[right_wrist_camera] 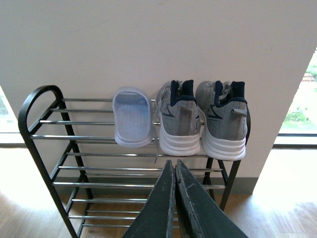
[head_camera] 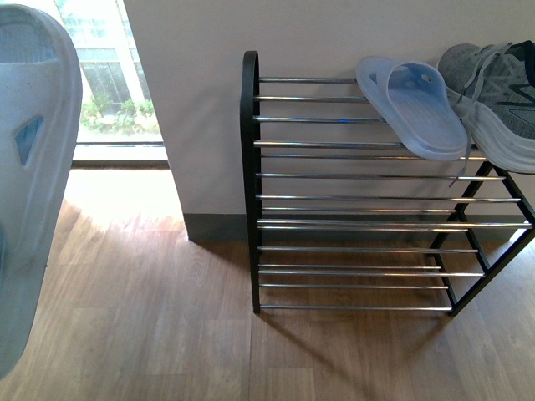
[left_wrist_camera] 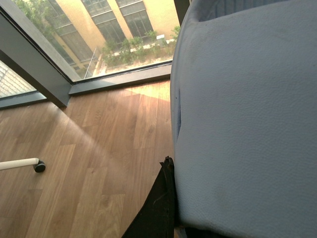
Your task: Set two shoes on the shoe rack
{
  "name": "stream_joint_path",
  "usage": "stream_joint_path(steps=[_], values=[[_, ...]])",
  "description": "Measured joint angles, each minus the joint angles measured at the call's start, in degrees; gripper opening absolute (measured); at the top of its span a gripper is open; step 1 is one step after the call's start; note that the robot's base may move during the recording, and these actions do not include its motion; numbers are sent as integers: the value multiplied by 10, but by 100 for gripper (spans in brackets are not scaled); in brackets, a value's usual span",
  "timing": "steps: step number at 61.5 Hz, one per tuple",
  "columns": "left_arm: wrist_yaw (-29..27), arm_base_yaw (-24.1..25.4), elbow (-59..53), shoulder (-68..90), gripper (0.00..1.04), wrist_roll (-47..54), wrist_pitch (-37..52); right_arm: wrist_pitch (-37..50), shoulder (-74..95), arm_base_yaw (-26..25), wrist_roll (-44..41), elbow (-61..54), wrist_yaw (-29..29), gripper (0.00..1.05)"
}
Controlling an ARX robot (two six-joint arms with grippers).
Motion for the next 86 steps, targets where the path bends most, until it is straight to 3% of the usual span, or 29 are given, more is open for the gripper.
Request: stream_joint_path(steps=[4, 26, 38, 42, 47, 54, 68, 86], values=[[0, 0, 0, 0, 2, 0, 0, 0, 0, 0, 0, 0, 0, 5], [-5, 2, 0, 0, 2, 0, 0, 0, -1, 0, 0, 0, -2, 68], [-12, 0, -1, 2, 2, -5, 7, -1, -1, 0, 0, 0, -2, 97], [-94, -16, -5, 30, 2, -62, 83, -1, -1, 0, 0, 0, 1, 95], [-111, -26, 28, 56, 2, -146, 80, -2, -1, 0, 2, 0, 6, 96], [-65, -30, 138, 132, 2, -223, 28, -1, -1, 0, 2, 0, 2, 96], [24, -40, 408, 332, 2, -238, -57, -1, -1, 0, 2, 0, 1, 96], [52, -26, 691, 546, 2, -264, -247, -1, -1, 0, 2, 0, 1, 96]])
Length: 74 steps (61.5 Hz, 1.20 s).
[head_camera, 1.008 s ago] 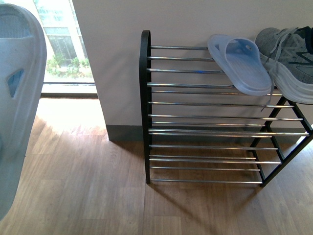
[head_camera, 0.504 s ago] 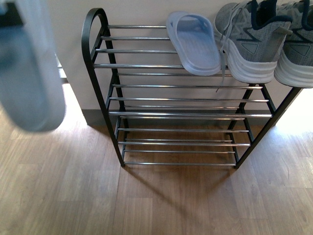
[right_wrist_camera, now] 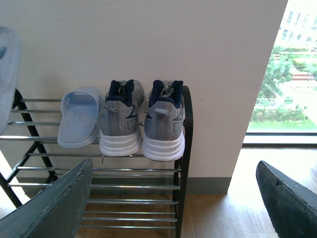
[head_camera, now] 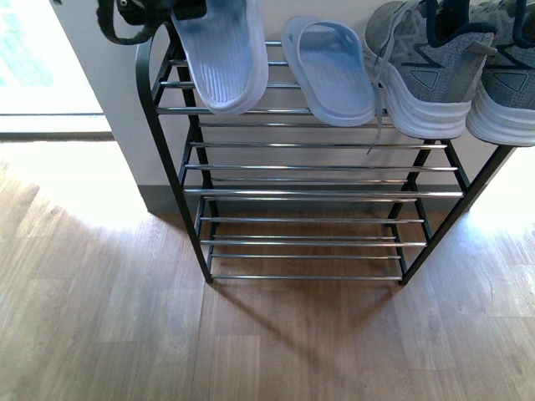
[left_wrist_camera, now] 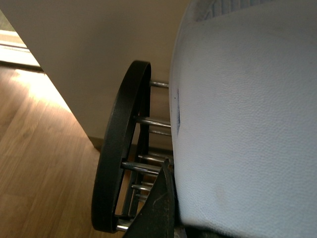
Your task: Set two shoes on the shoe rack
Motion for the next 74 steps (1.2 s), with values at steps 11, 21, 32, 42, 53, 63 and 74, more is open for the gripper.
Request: stream_joint_path(steps=[11, 21, 32, 42, 53, 63, 74], values=[[10, 6, 152, 112, 2, 10, -139, 0, 0, 0, 0, 0, 0, 96], [4, 12, 292, 200, 2, 50, -220, 0, 0, 0, 0, 0, 0, 96], [39, 16, 304, 205, 31, 59, -196, 0, 0, 0, 0, 0, 0, 96], [62, 12, 184, 110, 61, 46, -145, 0, 0, 0, 0, 0, 0, 96], [46, 10, 61, -2, 90, 39, -89, 0, 0, 0, 0, 0, 0, 96], [25, 22, -141, -114, 83, 94, 158, 0, 0, 0, 0, 0, 0, 96], [59, 68, -418, -272, 52, 169, 471, 0, 0, 0, 0, 0, 0, 96]])
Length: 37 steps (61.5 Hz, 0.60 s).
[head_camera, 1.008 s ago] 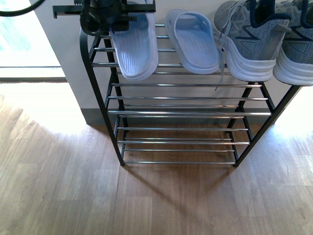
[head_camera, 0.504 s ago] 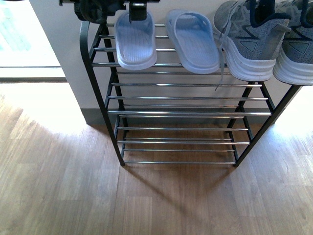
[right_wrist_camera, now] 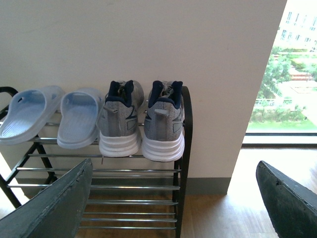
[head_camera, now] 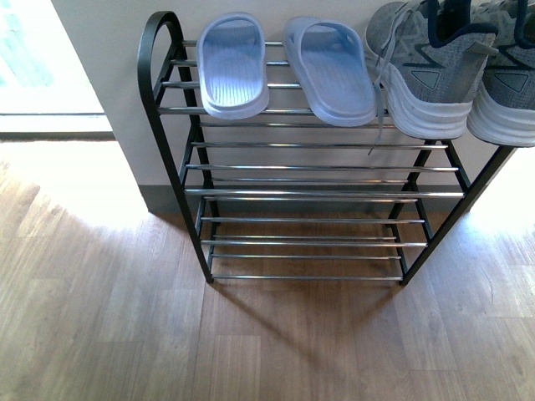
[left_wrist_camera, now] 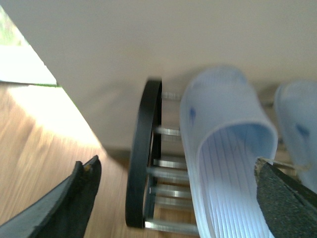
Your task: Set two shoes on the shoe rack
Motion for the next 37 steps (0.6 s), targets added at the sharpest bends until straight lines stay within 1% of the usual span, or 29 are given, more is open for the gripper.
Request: stream_joint_path(steps=[3, 5, 9, 11, 14, 18, 28, 37], values=[[5, 11, -39, -30, 45, 6, 22, 0, 0, 0, 0, 0, 0, 96], [14, 20, -72, -53, 38, 10, 32, 0, 0, 0, 0, 0, 0, 96], [26, 31, -116, -75, 27, 12, 38, 0, 0, 0, 0, 0, 0, 96], [32, 34, -130, -81, 24, 13, 39, 0, 0, 0, 0, 0, 0, 96], [47, 43, -171, -104, 11, 16, 42, 0, 0, 0, 0, 0, 0, 96], [55, 51, -199, -130, 1, 16, 44, 0, 0, 0, 0, 0, 0, 96], [73, 75, -255, -197, 1, 18, 44, 0, 0, 0, 0, 0, 0, 96], [91, 90, -300, -257, 1, 19, 26, 0, 0, 0, 0, 0, 0, 96]])
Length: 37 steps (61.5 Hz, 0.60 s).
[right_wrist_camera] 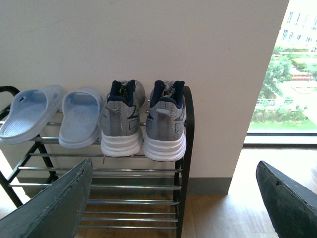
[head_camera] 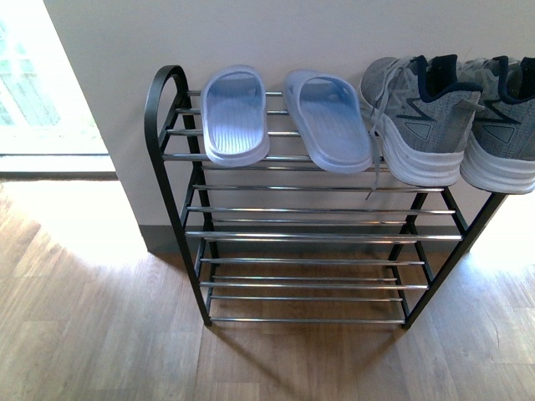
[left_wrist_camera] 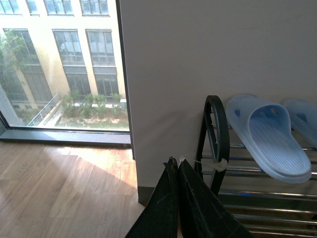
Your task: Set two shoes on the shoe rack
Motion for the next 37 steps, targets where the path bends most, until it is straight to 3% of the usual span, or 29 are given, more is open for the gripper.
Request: stream_joint_path(steps=[5, 17, 37], values=[[9, 12, -37, -20, 1, 0, 22, 0, 0, 0, 0, 0, 0, 96], [55, 59, -76, -116, 1, 1, -42, 0, 0, 0, 0, 0, 0, 96], [59, 61, -101, -264, 1, 2, -163, 0, 0, 0, 0, 0, 0, 96]])
